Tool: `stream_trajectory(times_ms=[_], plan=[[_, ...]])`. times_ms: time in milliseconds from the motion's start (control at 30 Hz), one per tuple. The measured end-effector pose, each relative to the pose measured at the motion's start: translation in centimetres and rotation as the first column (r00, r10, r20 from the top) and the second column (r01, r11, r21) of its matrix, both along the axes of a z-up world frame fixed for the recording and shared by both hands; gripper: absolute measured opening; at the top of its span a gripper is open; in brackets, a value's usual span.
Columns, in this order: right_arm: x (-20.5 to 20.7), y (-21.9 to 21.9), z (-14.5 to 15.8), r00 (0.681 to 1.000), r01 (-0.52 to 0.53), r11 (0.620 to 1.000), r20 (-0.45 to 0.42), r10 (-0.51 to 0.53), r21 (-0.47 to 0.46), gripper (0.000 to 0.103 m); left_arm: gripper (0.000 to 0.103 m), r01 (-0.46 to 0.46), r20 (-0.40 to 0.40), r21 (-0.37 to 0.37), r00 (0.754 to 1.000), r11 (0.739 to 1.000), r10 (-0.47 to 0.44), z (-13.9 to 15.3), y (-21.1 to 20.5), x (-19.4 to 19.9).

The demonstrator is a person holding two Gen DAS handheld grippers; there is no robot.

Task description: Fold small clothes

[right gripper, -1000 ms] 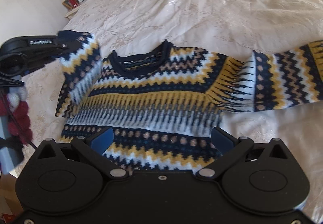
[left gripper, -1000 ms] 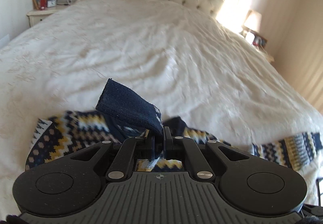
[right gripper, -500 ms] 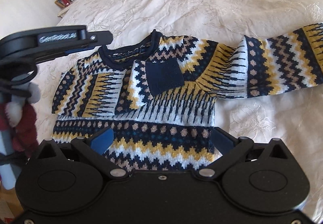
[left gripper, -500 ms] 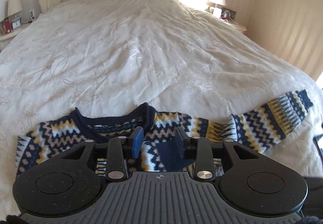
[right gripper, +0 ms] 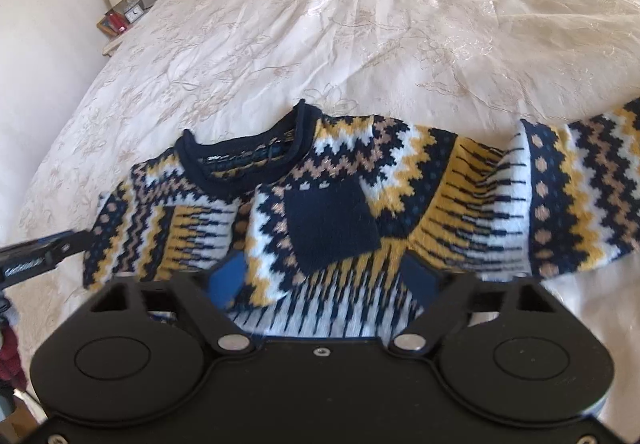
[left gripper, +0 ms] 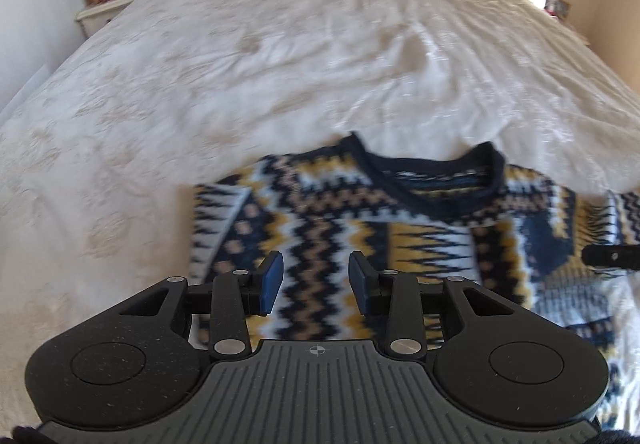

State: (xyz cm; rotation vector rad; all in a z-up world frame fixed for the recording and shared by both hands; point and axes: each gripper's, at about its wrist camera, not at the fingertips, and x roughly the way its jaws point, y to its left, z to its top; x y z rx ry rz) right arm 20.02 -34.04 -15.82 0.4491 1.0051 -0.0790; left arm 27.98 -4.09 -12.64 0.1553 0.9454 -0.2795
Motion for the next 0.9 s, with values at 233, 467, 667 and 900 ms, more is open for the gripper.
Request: stream_trajectory(times_ms=[233, 467, 667, 900], plan=[[2.8, -1.7, -2.8, 0.997, 0.061, 0.998, -0.043, -0.060, 0.018, 0.071, 0.035, -0.088, -0.038, -0.005, 0.995, 0.996, 0.088, -0.8, 3.6, 0.7], [4.9, -0.8, -4.5, 0.995, 0.001, 1.000, -0.102, 0.001, 0.017, 0.057, 0.035, -0.120, -0.084, -0.017, 0.989, 0.993, 0.119, -2.0, 4.4, 0.7], [4.6, 0.0, -3.4, 0.996, -0.046, 0.999, -0.080, 0.046, -0.005, 0.020, 0.035, -0.115, -0.090, -0.017, 0.989, 0.993, 0.113, -2.3, 4.2, 1.3], [1.5, -1.4, -0.2, 0.999, -0.005, 0.996, -0.040, 0.001, -0.085, 0.019, 0.035, -0.082, -0.076, -0.023, 0.994, 0.996, 0.080, -2.5, 3.0, 2.7]])
